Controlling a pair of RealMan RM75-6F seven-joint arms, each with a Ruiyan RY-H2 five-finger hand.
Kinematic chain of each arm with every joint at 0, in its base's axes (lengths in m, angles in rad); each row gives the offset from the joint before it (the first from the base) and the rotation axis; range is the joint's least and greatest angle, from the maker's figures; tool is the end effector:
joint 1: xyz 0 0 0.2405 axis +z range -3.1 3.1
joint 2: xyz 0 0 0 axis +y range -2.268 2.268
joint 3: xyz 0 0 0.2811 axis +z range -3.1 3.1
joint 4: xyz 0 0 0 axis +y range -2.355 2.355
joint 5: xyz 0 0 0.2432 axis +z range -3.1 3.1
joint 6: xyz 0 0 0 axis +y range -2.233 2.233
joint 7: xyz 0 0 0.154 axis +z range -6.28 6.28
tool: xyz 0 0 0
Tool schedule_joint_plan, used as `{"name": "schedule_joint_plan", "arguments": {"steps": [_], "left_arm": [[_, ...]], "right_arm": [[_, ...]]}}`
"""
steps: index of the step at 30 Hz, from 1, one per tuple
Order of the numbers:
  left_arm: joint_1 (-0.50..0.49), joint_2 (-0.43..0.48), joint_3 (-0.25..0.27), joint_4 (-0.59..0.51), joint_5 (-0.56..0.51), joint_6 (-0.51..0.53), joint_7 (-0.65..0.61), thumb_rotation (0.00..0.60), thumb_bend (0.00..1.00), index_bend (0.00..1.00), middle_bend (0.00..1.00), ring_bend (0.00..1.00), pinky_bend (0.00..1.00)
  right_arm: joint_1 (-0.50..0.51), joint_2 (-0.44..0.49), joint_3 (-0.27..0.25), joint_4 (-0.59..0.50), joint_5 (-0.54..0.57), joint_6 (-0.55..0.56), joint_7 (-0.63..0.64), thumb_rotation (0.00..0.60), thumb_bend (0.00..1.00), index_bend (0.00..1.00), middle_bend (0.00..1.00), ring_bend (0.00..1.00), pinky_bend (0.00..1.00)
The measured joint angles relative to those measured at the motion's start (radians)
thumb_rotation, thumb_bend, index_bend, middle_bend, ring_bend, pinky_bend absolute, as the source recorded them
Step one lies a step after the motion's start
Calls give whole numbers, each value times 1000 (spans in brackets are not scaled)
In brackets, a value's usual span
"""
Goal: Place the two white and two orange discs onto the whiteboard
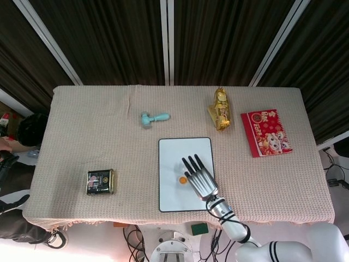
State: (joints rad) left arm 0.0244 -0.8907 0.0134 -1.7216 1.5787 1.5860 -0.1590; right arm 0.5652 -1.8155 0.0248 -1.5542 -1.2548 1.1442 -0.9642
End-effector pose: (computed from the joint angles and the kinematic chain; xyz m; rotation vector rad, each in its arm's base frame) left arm -0.3440 0.1424 0.2072 -1.3523 -0.9441 -0.9180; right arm -0.1328 -0.2510 -0.1331 2.0524 -0.5277 0.7471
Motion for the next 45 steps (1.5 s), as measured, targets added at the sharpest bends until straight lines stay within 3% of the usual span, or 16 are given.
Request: {"name": "schedule_joint_plan", "arguments": {"steps": [45], "left_arm": [[2, 1, -2, 0, -6, 1, -4, 600, 101, 119, 142, 2, 118]], "right_arm": [[6, -32, 8, 37, 3, -8, 21, 600, 364, 443, 0, 0, 0]]}}
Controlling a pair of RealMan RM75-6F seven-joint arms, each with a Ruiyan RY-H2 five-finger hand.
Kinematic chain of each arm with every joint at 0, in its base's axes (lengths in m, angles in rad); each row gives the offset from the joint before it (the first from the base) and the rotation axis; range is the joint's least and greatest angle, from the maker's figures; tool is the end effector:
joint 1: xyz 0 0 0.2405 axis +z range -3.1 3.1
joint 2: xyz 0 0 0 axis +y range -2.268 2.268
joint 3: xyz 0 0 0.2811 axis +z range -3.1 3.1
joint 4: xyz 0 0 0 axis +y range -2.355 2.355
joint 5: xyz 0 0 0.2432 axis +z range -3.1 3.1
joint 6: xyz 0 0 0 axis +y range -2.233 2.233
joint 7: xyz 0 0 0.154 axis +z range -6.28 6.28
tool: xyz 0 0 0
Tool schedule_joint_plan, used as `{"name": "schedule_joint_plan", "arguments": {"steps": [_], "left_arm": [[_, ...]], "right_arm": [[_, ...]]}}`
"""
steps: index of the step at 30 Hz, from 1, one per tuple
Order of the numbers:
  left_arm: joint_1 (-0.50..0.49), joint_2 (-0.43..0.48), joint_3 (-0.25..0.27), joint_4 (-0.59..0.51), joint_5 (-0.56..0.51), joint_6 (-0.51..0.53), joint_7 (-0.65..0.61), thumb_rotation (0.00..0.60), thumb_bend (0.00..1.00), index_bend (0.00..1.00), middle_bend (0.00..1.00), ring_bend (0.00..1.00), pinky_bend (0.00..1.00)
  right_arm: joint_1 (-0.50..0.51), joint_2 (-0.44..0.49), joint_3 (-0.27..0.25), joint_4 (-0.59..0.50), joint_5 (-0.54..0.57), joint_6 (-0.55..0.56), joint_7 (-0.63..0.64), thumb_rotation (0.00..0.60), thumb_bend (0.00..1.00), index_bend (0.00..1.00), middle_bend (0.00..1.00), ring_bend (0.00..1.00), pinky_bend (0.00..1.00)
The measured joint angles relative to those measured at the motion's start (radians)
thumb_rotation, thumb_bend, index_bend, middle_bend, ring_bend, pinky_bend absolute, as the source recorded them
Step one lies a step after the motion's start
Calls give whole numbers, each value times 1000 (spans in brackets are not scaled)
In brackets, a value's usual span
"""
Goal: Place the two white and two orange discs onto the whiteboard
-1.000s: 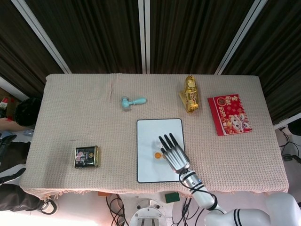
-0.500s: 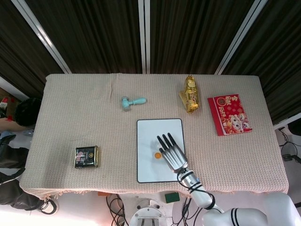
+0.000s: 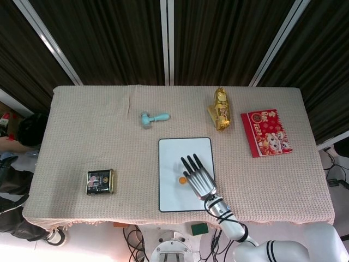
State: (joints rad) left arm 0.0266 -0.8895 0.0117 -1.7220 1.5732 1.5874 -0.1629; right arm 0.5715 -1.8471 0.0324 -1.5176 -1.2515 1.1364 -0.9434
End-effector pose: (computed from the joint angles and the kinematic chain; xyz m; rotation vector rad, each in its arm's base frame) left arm -0.3447 0.1421 0.2083 -1.3438 -0.9463 -0.9182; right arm -0.1301 -0.2530 -0.1420 2.0507 -0.5463 0.7579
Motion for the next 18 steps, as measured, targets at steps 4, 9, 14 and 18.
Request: {"name": "schedule_joint_plan", "arguments": {"steps": [4, 9, 14, 18], "left_arm": [[0, 0, 0, -1, 1, -1, 1, 600, 100, 119, 142, 2, 118], [0, 0, 1, -1, 2, 0, 2, 600, 101, 119, 142, 1, 118], [-1, 0, 1, -1, 2, -2, 3, 600, 101, 119, 141, 2, 118], [-2, -1, 1, -3, 1, -4, 7, 600, 101, 119, 142, 2, 118]], "right_arm": [[0, 0, 0, -3, -2, 1, -1, 600, 364, 443, 0, 0, 0], [-1, 5, -2, -14, -4, 5, -3, 600, 361, 416, 0, 0, 0], [-3, 16, -4, -29, -9, 9, -1, 600, 351, 247, 0, 0, 0], [-7, 31, -6, -49, -19, 22, -1, 600, 351, 149, 0, 0, 0]]}}
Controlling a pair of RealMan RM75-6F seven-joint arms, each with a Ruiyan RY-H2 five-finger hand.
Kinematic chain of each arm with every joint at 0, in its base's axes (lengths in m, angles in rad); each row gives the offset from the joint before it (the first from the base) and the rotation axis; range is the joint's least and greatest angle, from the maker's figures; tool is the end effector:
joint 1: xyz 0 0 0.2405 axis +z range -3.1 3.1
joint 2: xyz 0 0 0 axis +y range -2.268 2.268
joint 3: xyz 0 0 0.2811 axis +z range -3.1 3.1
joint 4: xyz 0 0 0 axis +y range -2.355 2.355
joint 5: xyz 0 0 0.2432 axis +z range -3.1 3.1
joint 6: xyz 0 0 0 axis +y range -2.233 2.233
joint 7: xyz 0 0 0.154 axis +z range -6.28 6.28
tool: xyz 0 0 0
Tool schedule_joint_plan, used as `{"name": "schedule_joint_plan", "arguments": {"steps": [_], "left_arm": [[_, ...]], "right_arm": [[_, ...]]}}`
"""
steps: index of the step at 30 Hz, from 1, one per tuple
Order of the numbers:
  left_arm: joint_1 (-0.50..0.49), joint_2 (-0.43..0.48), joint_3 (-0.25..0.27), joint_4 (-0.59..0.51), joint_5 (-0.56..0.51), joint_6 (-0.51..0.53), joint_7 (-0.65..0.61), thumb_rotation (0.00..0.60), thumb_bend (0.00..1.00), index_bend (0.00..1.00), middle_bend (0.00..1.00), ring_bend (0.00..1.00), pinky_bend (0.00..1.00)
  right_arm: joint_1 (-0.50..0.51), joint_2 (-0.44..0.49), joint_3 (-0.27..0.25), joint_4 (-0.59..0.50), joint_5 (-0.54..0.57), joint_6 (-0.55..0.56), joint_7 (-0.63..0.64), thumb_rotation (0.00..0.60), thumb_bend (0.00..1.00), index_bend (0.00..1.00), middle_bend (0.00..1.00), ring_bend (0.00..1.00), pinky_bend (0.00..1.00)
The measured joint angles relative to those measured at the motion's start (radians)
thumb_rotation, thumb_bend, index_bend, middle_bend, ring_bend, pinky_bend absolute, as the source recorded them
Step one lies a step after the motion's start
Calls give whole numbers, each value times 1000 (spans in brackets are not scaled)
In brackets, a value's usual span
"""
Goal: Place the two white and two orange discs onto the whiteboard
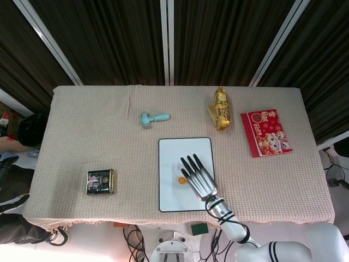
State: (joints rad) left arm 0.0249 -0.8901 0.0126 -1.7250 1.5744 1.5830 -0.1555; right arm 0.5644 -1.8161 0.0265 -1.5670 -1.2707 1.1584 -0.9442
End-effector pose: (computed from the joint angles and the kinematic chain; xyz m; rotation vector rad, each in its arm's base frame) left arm -0.3441 0.1424 0.2070 -1.3494 -0.9465 -0.9135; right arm -0.1274 -0.2497 -0.1302 2.0395 -0.5422 0.7853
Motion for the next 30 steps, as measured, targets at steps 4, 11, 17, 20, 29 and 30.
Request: {"name": "schedule_joint_plan", "arguments": {"steps": [4, 11, 17, 20, 29, 30], "left_arm": [[-1, 0, 0, -1, 0, -1, 2, 600, 101, 119, 142, 1, 118], [-2, 0, 0, -1, 1, -3, -1, 600, 101, 119, 142, 1, 118], [0, -3, 3, -9, 13, 3, 16, 600, 101, 118, 142, 1, 118], [3, -5, 5, -16, 19, 11, 31, 600, 101, 118, 142, 2, 118], [23, -16, 9, -32, 31, 45, 71, 600, 101, 119, 142, 2, 118], [24, -17, 10, -33, 33, 47, 74, 600, 101, 119, 142, 2, 118]], "right_arm": [[-12, 29, -10, -40, -26, 26, 11, 600, 351, 97, 0, 0, 0], [-85, 144, -72, -113, -184, 179, 141, 600, 327, 0, 0, 0, 0], [-250, 332, -133, -123, -243, 415, 306, 600, 318, 0, 0, 0, 0], [-348, 431, -152, -106, -220, 500, 395, 600, 315, 0, 0, 0, 0], [-477, 583, -159, -77, -218, 590, 575, 600, 316, 0, 0, 0, 0], [-479, 588, -157, -84, -226, 588, 568, 600, 316, 0, 0, 0, 0]]}}
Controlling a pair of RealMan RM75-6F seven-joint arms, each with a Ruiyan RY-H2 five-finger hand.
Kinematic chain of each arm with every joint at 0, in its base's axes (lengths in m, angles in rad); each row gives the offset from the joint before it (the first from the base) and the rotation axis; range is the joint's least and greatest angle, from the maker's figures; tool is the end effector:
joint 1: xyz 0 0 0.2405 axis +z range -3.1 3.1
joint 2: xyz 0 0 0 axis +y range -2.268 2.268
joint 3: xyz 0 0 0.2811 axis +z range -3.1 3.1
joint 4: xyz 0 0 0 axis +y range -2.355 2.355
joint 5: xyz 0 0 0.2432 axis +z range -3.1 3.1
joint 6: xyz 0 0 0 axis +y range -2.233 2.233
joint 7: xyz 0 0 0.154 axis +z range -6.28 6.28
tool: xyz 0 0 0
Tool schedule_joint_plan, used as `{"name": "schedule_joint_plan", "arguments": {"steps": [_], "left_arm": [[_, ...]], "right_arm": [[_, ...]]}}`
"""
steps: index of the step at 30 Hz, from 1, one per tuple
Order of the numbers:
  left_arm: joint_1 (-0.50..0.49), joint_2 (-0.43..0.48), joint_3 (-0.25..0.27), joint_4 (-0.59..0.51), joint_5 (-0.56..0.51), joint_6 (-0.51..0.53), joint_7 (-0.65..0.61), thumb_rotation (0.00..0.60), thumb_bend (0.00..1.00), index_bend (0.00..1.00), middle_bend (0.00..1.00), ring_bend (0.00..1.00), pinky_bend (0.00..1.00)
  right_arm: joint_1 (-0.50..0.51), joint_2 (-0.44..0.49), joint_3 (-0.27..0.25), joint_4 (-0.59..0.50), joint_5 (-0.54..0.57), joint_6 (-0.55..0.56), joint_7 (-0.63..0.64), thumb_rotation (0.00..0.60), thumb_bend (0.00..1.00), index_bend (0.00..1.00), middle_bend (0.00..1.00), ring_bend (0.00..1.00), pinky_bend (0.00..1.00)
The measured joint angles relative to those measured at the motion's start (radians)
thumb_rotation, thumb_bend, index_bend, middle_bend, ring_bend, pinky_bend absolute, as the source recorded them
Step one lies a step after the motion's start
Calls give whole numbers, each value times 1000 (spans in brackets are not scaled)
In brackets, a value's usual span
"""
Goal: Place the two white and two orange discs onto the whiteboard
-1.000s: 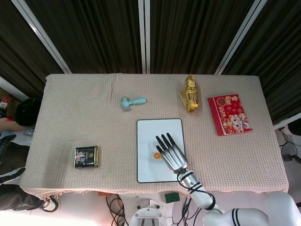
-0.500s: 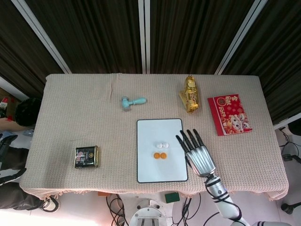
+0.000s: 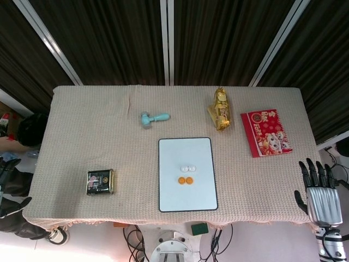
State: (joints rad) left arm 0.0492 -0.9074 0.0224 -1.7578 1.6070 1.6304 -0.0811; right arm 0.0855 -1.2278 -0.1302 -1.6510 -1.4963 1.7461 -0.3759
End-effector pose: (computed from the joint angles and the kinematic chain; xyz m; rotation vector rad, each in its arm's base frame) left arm -0.3328 0.1323 0.2004 -1.3524 -0.9054 -0.9177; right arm -0.3262 -0.1502 0.1123 1.3953 -0.6789 0.7498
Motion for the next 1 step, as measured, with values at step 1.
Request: {"name": "schedule_joint_plan", "arguments": {"steps": [1], "left_arm": [[1, -2, 0, -1, 2, 3, 4, 600, 101, 119, 142, 1, 118]], "right_arm": [[-1, 4, 2, -6, -5, -3, -8, 600, 316, 0, 0, 0, 0]]}}
